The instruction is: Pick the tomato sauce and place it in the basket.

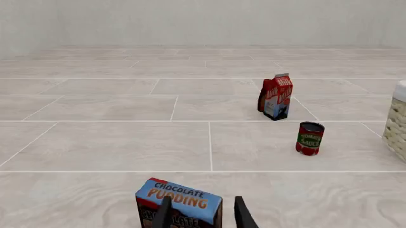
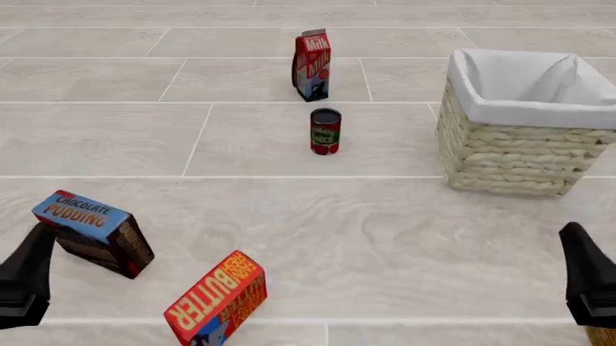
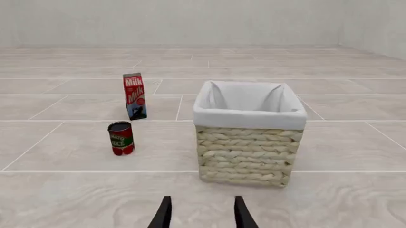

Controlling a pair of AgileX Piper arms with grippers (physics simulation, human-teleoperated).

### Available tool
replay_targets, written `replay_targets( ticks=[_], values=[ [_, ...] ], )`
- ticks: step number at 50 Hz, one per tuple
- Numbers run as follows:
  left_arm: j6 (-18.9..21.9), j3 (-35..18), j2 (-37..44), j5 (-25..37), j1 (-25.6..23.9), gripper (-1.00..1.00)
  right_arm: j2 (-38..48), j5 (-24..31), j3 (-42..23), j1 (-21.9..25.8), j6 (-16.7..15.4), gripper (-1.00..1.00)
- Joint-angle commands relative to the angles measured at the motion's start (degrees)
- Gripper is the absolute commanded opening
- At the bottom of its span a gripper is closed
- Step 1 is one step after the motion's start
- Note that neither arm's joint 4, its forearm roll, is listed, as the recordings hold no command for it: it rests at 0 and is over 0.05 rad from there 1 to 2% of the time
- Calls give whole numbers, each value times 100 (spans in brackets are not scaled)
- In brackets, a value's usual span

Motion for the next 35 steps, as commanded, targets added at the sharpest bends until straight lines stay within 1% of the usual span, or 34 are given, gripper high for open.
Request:
replay_targets(
  ticks=[1, 8, 27, 29, 30, 31, 33, 34, 35],
  values=[
    [0, 0, 0, 0, 0, 100, 18, 23, -4, 32, -2, 100],
    [0, 0, 0, 0, 0, 100, 2, 40, -18, 20, 53, 100],
    [0, 0, 0, 0, 0, 100, -5, 107, -92, 5, 61, 100],
    [0, 0, 0, 0, 0, 100, 2, 210, -269, 10, 66, 100],
    [0, 0, 0, 0, 0, 100, 15, 345, -372, 31, -46, 100],
    [0, 0, 0, 0, 0, 100, 14, 421, -468, 39, -61, 100],
    [0, 0, 0, 0, 0, 100, 85, 639, -760, 92, 31, 100],
    [0, 0, 0, 0, 0, 100, 86, 641, -762, 92, 31, 100],
    [0, 0, 0, 0, 0, 100, 342, 747, -1115, 68, -209, 100]
  ],
)
